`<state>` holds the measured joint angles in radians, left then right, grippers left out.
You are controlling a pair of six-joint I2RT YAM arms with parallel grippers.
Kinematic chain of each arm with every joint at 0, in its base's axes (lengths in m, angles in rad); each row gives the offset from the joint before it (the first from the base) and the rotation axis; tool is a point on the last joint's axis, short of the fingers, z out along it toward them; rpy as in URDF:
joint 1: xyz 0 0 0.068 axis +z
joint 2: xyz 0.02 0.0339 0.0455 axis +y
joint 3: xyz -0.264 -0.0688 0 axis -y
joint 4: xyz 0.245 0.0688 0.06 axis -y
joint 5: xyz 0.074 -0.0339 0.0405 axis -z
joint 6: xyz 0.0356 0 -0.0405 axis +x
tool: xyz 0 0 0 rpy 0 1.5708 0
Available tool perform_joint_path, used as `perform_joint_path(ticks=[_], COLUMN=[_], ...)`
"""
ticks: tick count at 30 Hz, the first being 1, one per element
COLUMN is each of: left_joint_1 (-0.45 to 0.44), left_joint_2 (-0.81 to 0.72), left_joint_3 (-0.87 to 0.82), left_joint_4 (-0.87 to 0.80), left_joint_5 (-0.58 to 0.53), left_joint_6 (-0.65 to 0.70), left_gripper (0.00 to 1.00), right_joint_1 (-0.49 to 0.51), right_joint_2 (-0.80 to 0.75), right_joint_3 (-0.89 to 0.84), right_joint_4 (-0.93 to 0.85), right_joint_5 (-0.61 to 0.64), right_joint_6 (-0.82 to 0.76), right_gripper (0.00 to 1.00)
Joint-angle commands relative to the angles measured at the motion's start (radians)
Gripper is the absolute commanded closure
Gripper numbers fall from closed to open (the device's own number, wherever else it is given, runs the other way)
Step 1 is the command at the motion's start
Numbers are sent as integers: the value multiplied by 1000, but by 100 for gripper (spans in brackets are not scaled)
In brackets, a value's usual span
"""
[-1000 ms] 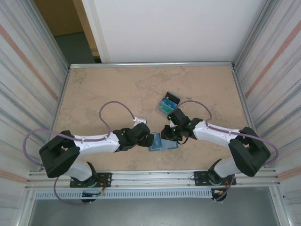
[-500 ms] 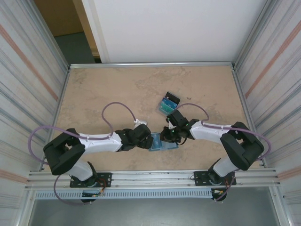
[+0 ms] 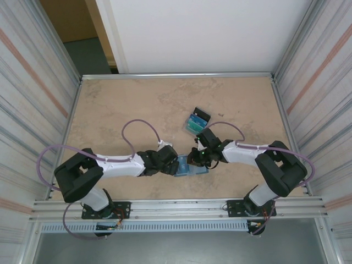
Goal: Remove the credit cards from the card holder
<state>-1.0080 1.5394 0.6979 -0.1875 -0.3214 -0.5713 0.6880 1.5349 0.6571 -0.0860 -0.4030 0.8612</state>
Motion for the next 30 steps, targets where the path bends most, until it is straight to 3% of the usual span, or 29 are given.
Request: perform_joint_path(ticks=[1, 23, 30], left_joint_1=[-5, -6, -4], left_joint_2=[22, 36, 34], left_joint_3=[20, 34, 38], left_joint_4=[-57, -75, -77], left_joint_5=[-13, -14, -15], left_joint_6=[22, 22, 21], left_gripper=[1, 1, 1], right_joint_1=[-12, -45, -44], right_joint_2=[13, -19, 16], right_joint_3=[-17, -96, -91], right_joint_4=[40, 230, 199], right_joint_5=[-47, -178, -149], right_joint_6=[24, 81, 74], right_gripper=[87, 90, 85])
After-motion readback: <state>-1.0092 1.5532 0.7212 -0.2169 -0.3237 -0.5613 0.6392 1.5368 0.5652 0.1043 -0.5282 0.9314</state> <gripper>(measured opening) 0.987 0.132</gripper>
